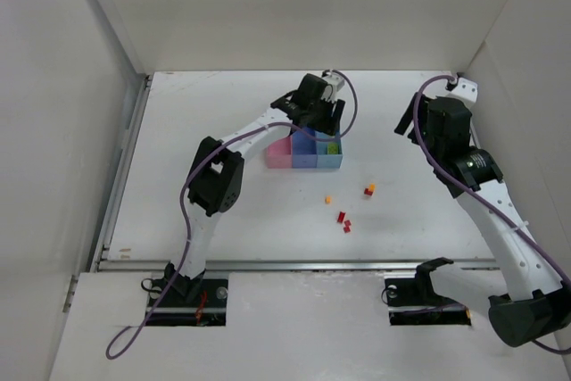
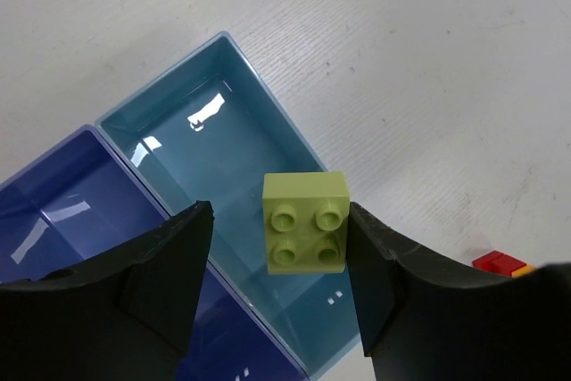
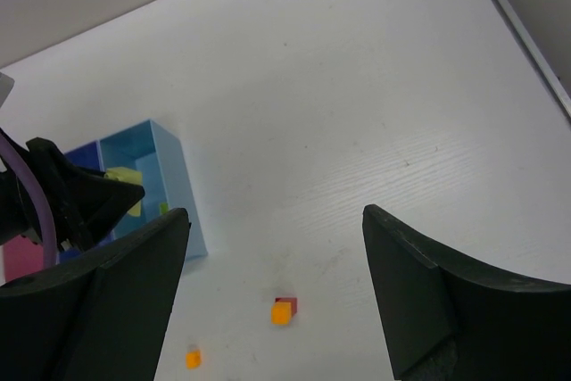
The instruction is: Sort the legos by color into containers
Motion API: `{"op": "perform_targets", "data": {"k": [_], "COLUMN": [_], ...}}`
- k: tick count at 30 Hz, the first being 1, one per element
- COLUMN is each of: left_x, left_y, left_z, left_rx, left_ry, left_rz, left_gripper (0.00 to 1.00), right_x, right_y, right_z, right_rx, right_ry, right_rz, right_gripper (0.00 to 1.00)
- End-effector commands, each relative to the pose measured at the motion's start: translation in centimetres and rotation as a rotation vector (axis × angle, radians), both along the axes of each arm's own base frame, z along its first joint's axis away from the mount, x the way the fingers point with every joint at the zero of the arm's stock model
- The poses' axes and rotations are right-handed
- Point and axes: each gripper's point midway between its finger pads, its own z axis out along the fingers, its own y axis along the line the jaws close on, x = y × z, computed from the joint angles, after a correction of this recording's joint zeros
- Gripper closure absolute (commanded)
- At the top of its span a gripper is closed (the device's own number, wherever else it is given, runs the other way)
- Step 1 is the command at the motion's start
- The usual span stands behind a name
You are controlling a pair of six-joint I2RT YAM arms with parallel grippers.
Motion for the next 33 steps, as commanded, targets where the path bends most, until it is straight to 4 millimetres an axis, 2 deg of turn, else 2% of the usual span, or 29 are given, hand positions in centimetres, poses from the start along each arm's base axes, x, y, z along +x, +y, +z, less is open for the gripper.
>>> {"op": "perform_targets", "data": {"k": [1, 3, 5, 8, 11, 15, 16, 17, 18, 25, 26, 29, 30, 32, 33], "left_x": [0.2, -0.2, -0.4, -0.2, -0.2, 0.2, 0.2, 0.4, 0.4, 0.6, 0.7, 0.9, 0.6, 0.3, 0.0], "left_y": [0.2, 0.5, 0.3, 0.1, 0.1, 0.3, 0.3, 0.3, 0.3, 0.5, 0.5, 0.3, 0.5, 0.7, 1.0], "left_z": [1.1, 0.1, 0.1, 0.3, 0.3, 1.7, 1.7, 2.6, 2.6, 4.9, 6.1, 8.4, 9.2, 10.9, 12.8], "left_rx": [-0.031, -0.015, -0.021, -0.027, -0.027, -0.034, -0.034, -0.041, -0.041, -0.049, -0.063, -0.092, -0.097, -0.116, -0.137], "left_ry": [-0.007, 0.012, 0.016, 0.020, 0.020, -0.012, -0.012, -0.030, -0.030, -0.083, -0.101, -0.137, -0.144, -0.167, -0.193], "left_rz": [0.030, 0.030, 0.008, 0.013, 0.013, 0.031, 0.031, 0.038, 0.038, 0.029, 0.029, 0.029, 0.029, 0.030, 0.030], "left_gripper": [0.43, 0.43, 0.32, 0.21, 0.21, 0.21, 0.26, 0.31, 0.32, 0.29, 0.29, 0.29, 0.29, 0.29, 0.29], "right_x": [-0.4, -0.6, -0.6, -0.6, -0.6, -0.6, -0.6, -0.5, -0.5, -0.5, -0.4, -0.6, -0.5, -1.3, -1.7], "right_y": [-0.3, -0.2, -0.2, 0.0, 0.0, 0.1, 0.1, 0.2, 0.2, 0.6, 0.8, 0.8, 0.5, 1.3, 1.6], "right_z": [-0.1, 0.1, 0.1, 0.1, 0.1, 0.1, 0.1, 0.3, 0.3, 0.6, 0.3, -2.2, -3.4, -5.4, -6.6], "right_rx": [-0.006, 0.001, 0.001, 0.004, 0.004, 0.000, 0.000, 0.002, 0.002, 0.000, 0.001, -0.023, -0.034, -0.028, -0.024], "right_ry": [0.005, -0.003, -0.003, -0.002, -0.002, 0.001, 0.001, -0.008, -0.008, -0.019, -0.009, 0.086, 0.132, 0.226, 0.271], "right_rz": [0.005, 0.013, 0.013, 0.022, 0.022, 0.033, 0.034, 0.034, 0.034, 0.071, 0.079, 0.079, 0.070, 0.120, 0.142], "right_gripper": [0.16, 0.16, 0.16, 0.16, 0.16, 0.16, 0.16, 0.16, 0.16, 0.16, 0.16, 0.16, 0.16, 0.20, 0.20]}}
